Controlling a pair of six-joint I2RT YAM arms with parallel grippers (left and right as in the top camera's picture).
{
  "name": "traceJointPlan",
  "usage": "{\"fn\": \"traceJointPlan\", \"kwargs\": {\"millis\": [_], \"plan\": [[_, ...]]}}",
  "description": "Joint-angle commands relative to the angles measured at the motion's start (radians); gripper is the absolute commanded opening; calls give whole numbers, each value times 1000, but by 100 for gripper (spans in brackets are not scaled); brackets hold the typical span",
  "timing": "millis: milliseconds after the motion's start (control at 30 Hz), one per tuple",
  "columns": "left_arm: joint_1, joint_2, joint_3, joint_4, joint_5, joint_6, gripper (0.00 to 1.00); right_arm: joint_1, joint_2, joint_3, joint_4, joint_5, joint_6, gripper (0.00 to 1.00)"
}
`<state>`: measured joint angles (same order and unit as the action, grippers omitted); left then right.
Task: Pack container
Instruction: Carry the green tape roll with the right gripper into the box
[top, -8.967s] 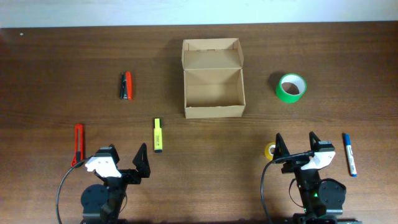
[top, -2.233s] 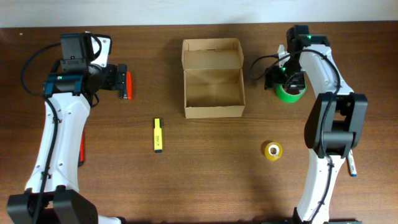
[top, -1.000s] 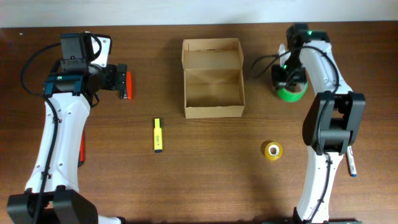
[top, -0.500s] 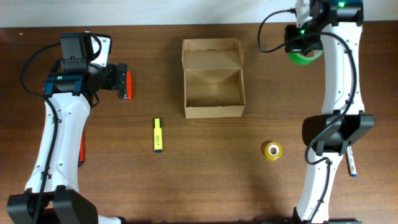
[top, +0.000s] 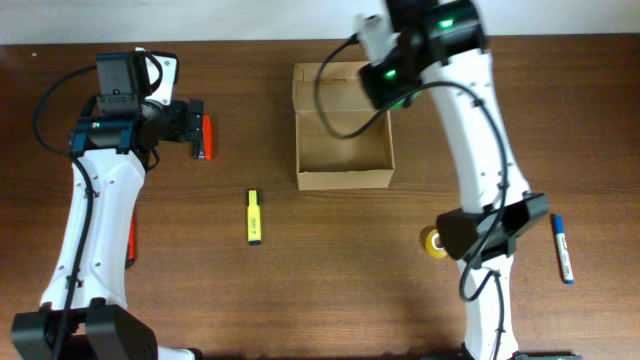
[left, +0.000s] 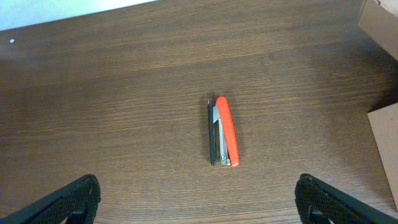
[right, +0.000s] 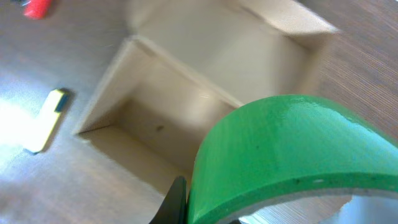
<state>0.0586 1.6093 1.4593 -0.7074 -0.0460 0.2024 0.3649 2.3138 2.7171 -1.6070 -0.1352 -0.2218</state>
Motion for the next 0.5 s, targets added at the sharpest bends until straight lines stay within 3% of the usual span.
{"fn": "traceJointPlan", "kwargs": {"millis": [0, 467], "plan": [[3, 2, 19, 3, -8, 18, 100, 40, -45, -1, -2, 40, -33, 4], [3, 2, 19, -27, -8, 39, 100, 80, -98, -325, 109, 27, -25, 4]]}}
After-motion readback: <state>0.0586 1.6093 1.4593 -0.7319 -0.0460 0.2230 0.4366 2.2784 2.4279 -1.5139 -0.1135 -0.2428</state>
